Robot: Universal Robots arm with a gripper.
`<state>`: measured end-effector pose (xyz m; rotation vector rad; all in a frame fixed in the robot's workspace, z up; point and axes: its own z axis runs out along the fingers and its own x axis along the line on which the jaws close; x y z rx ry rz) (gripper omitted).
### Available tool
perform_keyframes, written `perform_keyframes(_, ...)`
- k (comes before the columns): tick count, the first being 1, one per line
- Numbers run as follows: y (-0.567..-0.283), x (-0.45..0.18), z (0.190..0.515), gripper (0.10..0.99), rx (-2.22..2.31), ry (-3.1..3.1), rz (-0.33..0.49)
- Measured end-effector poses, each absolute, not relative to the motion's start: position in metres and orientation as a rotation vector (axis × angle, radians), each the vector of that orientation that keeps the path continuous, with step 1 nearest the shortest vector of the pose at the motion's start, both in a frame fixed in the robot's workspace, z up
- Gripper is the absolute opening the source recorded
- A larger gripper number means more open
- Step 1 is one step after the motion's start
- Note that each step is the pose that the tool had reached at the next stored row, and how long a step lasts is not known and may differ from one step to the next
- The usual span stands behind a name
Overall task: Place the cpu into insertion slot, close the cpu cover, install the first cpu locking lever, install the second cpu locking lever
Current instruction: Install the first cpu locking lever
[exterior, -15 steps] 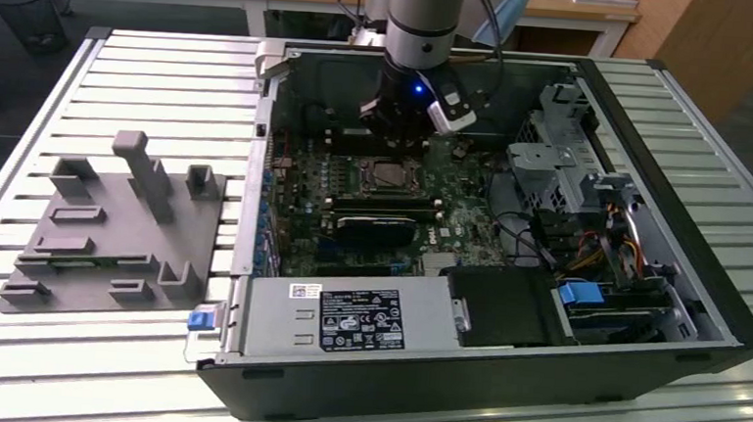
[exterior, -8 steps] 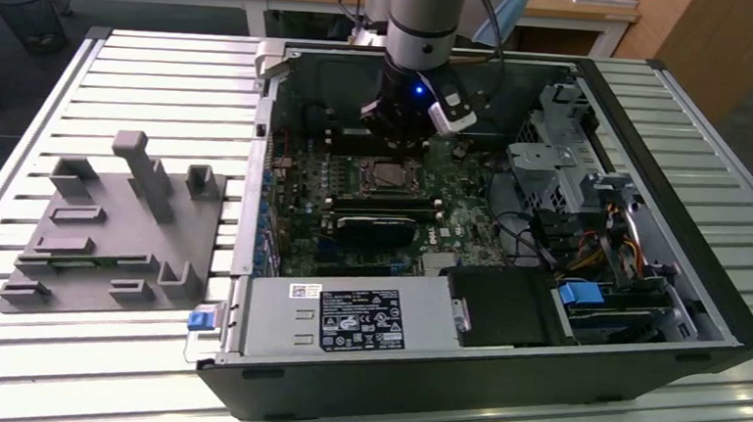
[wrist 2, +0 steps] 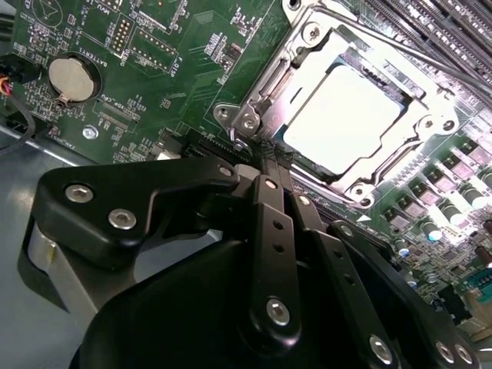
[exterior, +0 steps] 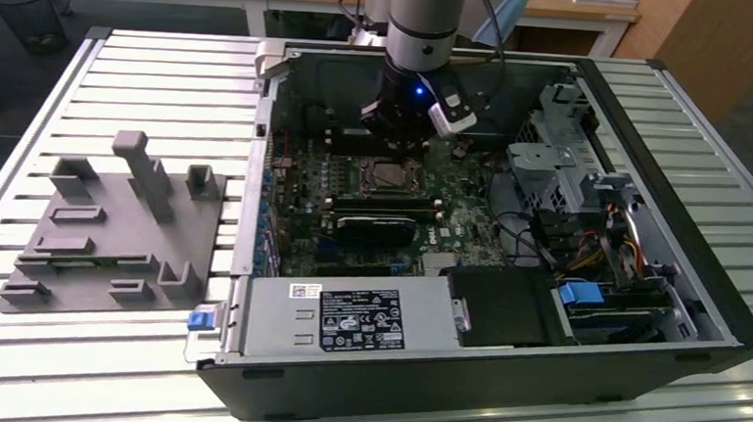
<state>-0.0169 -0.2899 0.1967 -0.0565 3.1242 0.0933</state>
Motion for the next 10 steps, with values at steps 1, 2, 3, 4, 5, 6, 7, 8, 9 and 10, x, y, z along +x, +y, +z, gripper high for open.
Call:
perform_keyframes(1, -0.2899, -0.0168, 0.1965, 0.106, -0.057, 3.124, 0.094)
perform_keyframes(2, -0.2899, -0.0168, 0.1962, 0.106, -0.057, 3.124, 0.095)
perform_keyframes(3, -0.2899, -0.0168, 0.1959, 0.106, -0.057, 3.124, 0.098)
perform_keyframes(4, -0.2899, -0.0167, 0.1957, 0.106, -0.057, 3.124, 0.102)
perform_keyframes(5, -0.2899, -0.0167, 0.1954, 0.106, -0.057, 3.123, 0.108)
perform_keyframes(6, -0.2899, -0.0167, 0.1953, 0.106, -0.056, 3.123, 0.115)
perform_keyframes(7, -0.2899, -0.0167, 0.1953, 0.106, -0.056, 3.123, 0.121)
perform_keyframes(8, -0.2898, -0.0167, 0.1952, 0.106, -0.056, 3.123, 0.126)
perform_keyframes(9, -0.2898, -0.0168, 0.1953, 0.106, -0.056, 3.122, 0.13)
perform_keyframes(10, -0.2898, -0.0167, 0.1952, 0.106, -0.056, 3.122, 0.13)
